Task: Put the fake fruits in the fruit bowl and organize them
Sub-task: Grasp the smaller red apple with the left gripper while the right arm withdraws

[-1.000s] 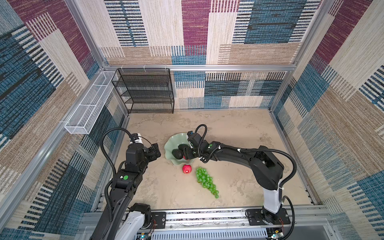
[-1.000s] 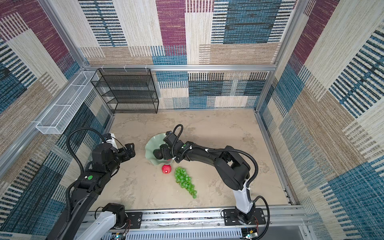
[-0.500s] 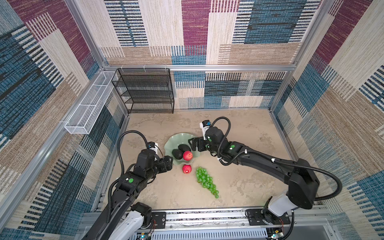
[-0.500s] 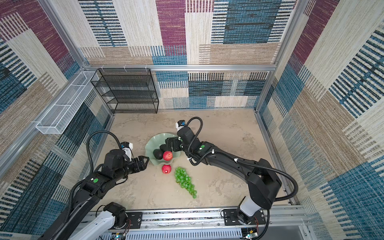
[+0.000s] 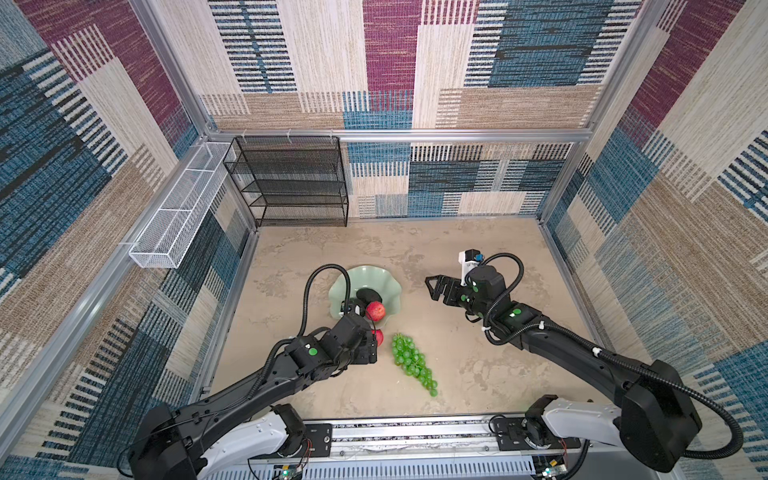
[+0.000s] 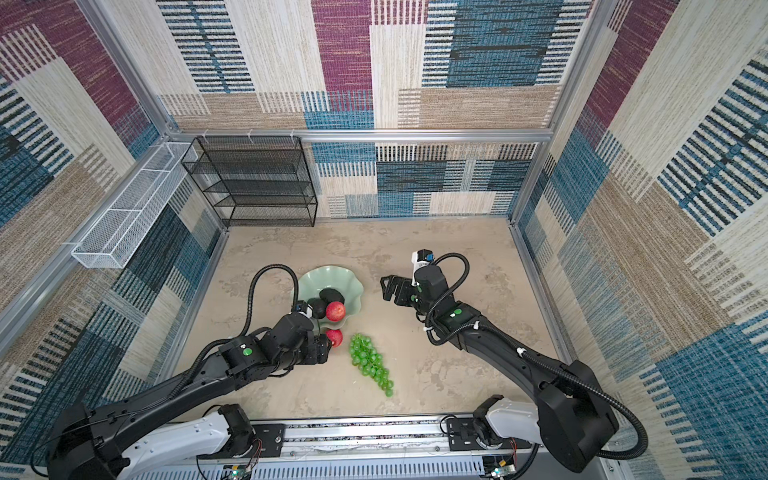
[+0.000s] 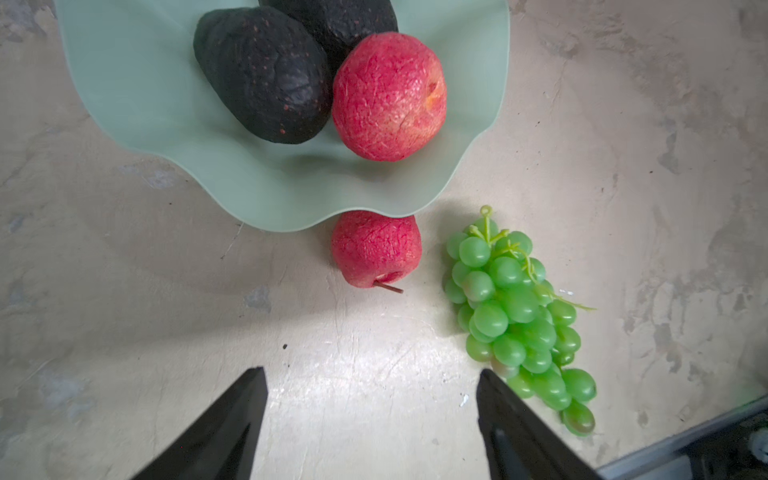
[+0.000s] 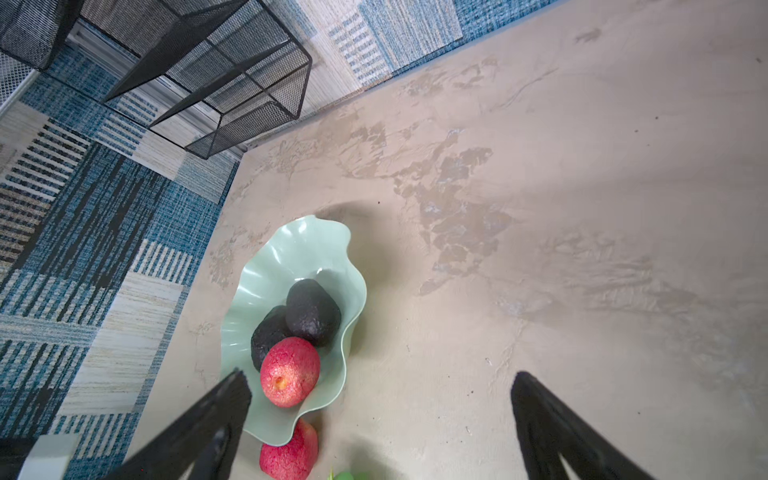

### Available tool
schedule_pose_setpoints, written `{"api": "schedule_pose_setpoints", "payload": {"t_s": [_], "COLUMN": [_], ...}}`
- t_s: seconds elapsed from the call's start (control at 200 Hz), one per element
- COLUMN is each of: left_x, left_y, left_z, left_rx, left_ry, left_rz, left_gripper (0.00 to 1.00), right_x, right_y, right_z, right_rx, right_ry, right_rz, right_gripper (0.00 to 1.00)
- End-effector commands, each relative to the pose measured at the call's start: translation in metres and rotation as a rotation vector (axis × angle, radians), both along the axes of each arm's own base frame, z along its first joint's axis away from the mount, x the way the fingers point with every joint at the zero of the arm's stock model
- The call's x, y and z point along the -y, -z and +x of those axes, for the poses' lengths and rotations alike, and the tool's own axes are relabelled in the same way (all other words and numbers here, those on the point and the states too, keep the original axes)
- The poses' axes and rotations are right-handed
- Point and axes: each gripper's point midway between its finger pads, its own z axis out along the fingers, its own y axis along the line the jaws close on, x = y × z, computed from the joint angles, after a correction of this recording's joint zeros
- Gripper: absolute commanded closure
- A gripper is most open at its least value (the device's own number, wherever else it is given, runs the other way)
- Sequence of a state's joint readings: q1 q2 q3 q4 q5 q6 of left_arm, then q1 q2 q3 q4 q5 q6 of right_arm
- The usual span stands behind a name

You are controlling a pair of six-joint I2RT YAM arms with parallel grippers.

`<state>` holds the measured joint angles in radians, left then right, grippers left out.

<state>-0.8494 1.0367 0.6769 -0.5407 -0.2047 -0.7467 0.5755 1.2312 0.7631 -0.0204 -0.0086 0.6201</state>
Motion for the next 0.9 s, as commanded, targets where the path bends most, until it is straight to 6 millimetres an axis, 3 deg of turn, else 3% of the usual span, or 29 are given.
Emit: {"api": "schedule_pose_setpoints", "payload": {"t_s": [0.0,0.391,0.896], "left_x": [0.009,0.036,0.034], "left_y": [-0.003,0.02,0.048], "left_z": [0.013,0.03,0.042], "left_rx": [0.033,-0.031,-0.108], "left_ry": [-0.033,-0.017,-0.06], "left_rz": [-0.015,0.024,0.148], "left_gripper": [0.17,0.16,0.18], "right_x": [0.0,0.013,0.016], "right_y": [-0.011,-0.008,-0.006], "right_z": [0.002,0.001,0.008], "right_rx": [0.039,0.052,0.055], "right_ry": [0.001,0.019,0.011], "right_rz": [0.032,0.007,0.009], "right_gripper": [0.0,0.0,0.0]}}
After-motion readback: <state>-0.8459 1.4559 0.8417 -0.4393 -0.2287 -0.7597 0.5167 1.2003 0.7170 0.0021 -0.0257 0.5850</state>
